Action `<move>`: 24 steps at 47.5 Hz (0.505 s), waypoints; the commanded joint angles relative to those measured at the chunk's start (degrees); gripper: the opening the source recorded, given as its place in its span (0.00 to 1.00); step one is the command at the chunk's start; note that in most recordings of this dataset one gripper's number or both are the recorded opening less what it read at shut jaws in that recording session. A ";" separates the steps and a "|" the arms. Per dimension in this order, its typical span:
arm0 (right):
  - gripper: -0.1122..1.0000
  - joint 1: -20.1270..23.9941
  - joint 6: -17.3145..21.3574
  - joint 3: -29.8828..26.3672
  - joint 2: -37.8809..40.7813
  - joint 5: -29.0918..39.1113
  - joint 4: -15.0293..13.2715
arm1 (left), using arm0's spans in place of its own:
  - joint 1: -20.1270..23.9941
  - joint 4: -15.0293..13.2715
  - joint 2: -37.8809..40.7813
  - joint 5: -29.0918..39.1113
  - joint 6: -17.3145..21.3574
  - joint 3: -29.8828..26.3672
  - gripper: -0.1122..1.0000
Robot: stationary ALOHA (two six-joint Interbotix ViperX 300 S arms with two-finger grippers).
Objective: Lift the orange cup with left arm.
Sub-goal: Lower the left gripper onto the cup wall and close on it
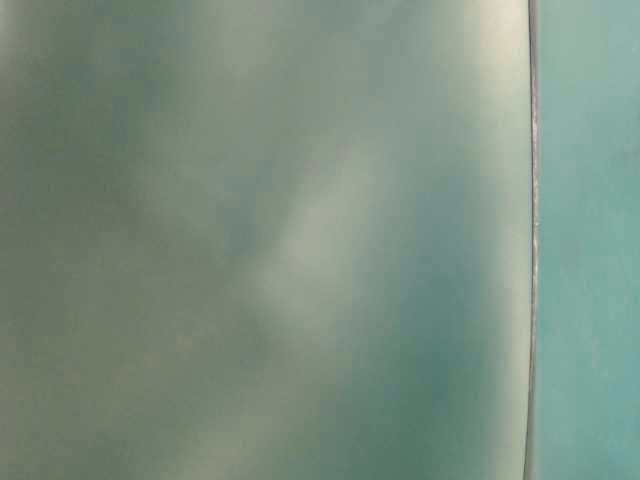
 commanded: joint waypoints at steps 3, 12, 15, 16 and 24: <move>0.10 0.09 0.00 -1.58 0.53 -0.18 -0.09 | -0.18 0.00 0.09 -1.41 -0.97 0.18 0.74; 0.10 0.09 0.00 -1.76 0.70 -0.18 -0.09 | -0.18 -0.09 -0.18 -1.41 -2.72 0.35 0.53; 0.10 0.09 0.00 -1.58 0.70 -0.09 -0.09 | -0.18 0.00 -0.35 -1.14 -2.99 0.35 0.44; 0.10 0.09 0.00 -1.76 0.70 -0.18 -0.09 | -0.18 0.00 -0.35 -1.05 -3.08 0.35 0.42; 0.10 0.09 0.00 -1.85 0.70 0.62 0.00 | -0.18 -0.09 -0.53 0.97 -4.22 -0.09 0.34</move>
